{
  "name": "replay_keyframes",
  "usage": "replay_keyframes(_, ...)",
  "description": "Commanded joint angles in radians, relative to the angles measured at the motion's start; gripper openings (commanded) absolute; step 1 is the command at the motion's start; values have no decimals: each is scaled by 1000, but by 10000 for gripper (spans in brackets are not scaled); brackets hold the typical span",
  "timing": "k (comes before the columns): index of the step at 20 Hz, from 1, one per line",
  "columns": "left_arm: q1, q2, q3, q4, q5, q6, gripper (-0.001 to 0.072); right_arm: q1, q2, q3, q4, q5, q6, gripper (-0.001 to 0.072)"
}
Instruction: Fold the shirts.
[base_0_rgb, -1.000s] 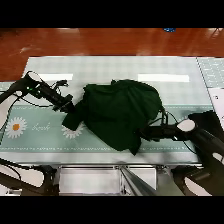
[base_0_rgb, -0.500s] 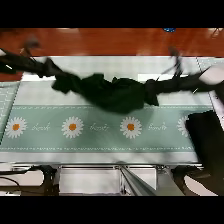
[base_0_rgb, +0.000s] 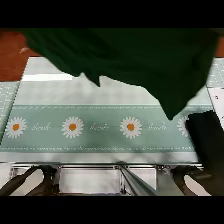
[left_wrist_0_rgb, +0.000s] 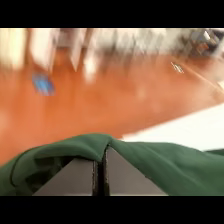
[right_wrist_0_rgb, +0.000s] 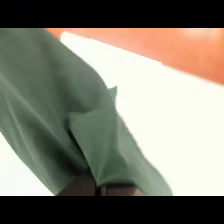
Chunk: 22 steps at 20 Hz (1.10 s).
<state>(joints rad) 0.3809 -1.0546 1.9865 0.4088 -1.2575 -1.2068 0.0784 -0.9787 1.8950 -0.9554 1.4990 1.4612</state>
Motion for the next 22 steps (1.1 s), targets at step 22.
replay_keyframes(22, -332, -260, -554, 530, 280, -142, 21, -10, -281, -719, -8, -484, -79, 23)
